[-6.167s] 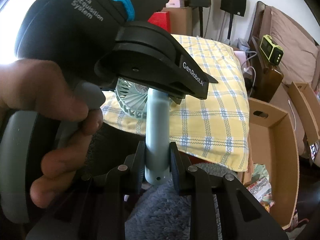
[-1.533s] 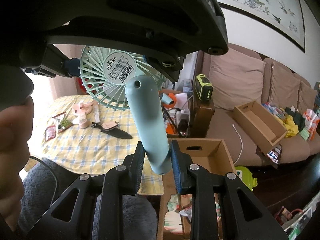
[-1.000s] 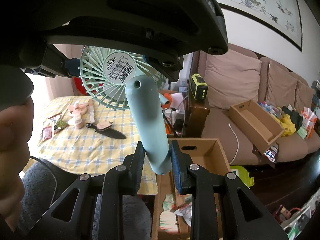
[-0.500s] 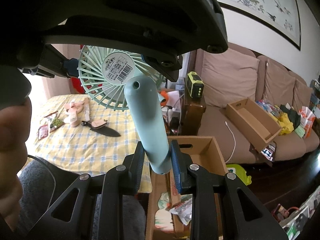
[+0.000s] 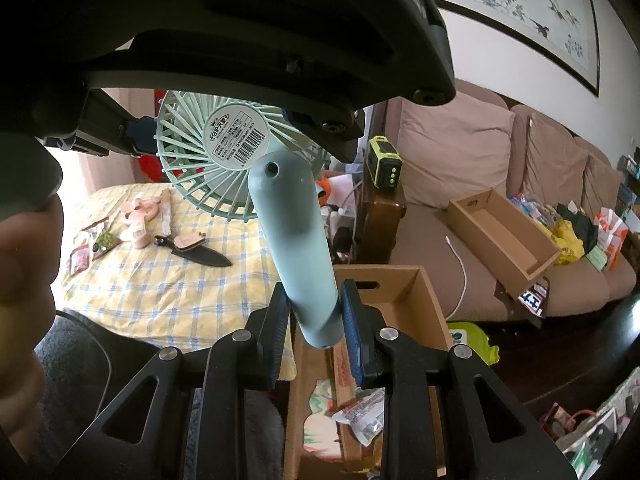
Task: Organize objects
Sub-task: 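Carry the mint-green fan with the right tool toward the cardboard box, then move the held fan over the cardboard box with the right tool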
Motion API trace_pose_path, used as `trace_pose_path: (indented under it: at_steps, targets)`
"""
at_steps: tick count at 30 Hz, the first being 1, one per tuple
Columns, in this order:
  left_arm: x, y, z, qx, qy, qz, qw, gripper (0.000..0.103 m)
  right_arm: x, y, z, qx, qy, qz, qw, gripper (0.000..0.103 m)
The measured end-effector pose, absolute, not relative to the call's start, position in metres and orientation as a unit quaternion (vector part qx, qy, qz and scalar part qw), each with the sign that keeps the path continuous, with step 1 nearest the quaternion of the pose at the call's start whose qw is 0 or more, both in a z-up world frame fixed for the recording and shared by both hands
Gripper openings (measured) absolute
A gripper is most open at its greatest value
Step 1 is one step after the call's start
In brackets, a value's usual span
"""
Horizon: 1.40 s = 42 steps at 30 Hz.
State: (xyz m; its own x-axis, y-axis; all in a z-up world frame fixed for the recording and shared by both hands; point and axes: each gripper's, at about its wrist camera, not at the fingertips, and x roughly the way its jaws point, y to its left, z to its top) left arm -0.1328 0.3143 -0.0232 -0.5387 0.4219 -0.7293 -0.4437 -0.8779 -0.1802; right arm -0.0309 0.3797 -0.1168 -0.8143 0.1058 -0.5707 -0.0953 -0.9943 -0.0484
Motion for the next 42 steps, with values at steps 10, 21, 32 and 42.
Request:
trace_pose_path:
  at_steps: [10,21,32,42]
  targets:
    - [-0.133,0.324,-0.026,-0.416,0.016,0.873,0.255,0.082,-0.030,0.386,-0.118,-0.304,-0.007,0.951,0.061,0.025]
    - [-0.134,0.330,-0.028,-0.419,0.018,0.870,0.259,0.082,-0.030,0.391,-0.120,-0.307,-0.005,0.949,0.065,0.025]
    - [-0.135,0.339,-0.031,-0.424,0.022,0.866,0.263,0.082,-0.030,0.397,-0.122,-0.313,0.001,0.947,0.071,0.025]
    - [-0.134,0.344,-0.035,-0.429,0.023,0.864,0.264,0.082,-0.032,0.401,-0.126,-0.318,0.002,0.945,0.072,0.025]
